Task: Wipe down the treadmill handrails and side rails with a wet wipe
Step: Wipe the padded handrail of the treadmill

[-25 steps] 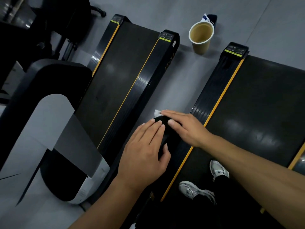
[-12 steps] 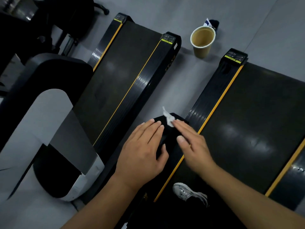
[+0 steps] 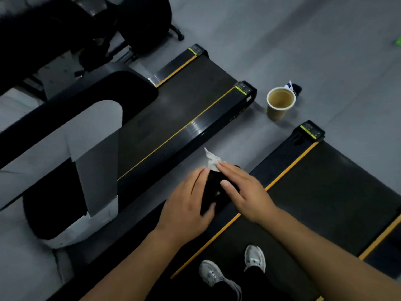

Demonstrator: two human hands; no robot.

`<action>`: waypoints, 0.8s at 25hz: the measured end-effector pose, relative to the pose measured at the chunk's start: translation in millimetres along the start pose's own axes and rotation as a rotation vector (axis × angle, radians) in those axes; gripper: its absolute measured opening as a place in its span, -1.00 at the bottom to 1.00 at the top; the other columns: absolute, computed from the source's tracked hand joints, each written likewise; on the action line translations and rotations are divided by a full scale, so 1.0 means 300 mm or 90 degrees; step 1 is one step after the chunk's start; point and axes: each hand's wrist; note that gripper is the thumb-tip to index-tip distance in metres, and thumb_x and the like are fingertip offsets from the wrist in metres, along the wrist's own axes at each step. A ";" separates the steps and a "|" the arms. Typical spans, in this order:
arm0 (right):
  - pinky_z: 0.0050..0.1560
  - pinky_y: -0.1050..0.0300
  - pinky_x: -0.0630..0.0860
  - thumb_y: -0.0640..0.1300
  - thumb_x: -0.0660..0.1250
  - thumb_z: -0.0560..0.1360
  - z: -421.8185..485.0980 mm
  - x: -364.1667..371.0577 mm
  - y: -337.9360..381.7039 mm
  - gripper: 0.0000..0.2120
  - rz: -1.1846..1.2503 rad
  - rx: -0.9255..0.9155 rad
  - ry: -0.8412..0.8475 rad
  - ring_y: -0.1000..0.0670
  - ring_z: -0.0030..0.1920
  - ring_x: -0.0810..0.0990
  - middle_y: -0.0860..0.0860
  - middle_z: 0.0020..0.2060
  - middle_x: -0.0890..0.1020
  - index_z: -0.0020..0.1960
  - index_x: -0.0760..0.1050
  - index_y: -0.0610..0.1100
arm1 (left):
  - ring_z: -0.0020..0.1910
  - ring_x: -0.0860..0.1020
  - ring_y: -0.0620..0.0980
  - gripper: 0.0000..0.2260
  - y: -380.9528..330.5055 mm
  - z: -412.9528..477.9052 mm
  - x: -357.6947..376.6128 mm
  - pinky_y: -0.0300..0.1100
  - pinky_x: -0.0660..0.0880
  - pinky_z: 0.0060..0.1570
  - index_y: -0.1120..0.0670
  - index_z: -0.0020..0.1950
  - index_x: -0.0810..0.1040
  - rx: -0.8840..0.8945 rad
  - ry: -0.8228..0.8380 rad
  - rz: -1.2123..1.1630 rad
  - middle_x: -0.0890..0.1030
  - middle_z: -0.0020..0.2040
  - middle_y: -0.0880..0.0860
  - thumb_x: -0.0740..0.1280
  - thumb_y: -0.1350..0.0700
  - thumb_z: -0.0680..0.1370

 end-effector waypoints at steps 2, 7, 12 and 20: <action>0.61 0.01 0.16 0.45 -0.09 0.61 -0.006 -0.010 0.049 -0.20 -0.101 -0.002 0.045 0.12 0.61 0.16 0.05 0.59 0.28 0.61 0.28 -0.06 | 0.52 0.37 0.07 -0.39 0.055 -0.124 -0.022 0.00 0.44 0.42 0.19 0.57 0.33 0.001 0.007 0.040 0.36 0.54 0.12 0.36 -0.05 0.59; 0.62 0.08 0.04 0.36 -0.05 0.66 -0.007 0.001 0.115 -0.27 -0.331 -0.145 0.112 -0.04 0.62 0.18 -0.04 0.60 0.27 0.62 0.24 -0.13 | 0.53 0.37 0.06 -0.44 0.136 -0.238 -0.035 0.01 0.44 0.43 0.20 0.51 0.43 0.021 -0.009 0.080 0.44 0.51 0.13 0.35 -0.11 0.63; 0.62 -0.06 0.14 0.36 -0.03 0.64 0.000 0.070 0.169 -0.22 -0.371 -0.095 0.099 -0.10 0.62 0.17 -0.13 0.59 0.29 0.61 0.24 -0.20 | 0.44 0.46 0.12 -0.50 0.130 -0.239 -0.019 0.06 0.44 0.41 0.22 0.46 0.50 0.023 -0.082 0.088 0.52 0.44 0.18 0.31 -0.09 0.65; 0.62 -0.01 0.09 0.33 -0.02 0.65 -0.026 0.068 0.167 -0.24 -0.407 -0.061 0.063 -0.11 0.62 0.18 -0.16 0.60 0.28 0.62 0.22 -0.21 | 0.30 0.53 0.14 -0.59 0.126 -0.248 -0.014 0.04 0.48 0.34 0.23 0.41 0.53 0.027 -0.129 0.119 0.57 0.36 0.18 0.25 0.02 0.66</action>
Point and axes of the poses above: each hand's wrist, its own z-axis towards the middle knuckle, its own x-axis out of the palm, y = z × x
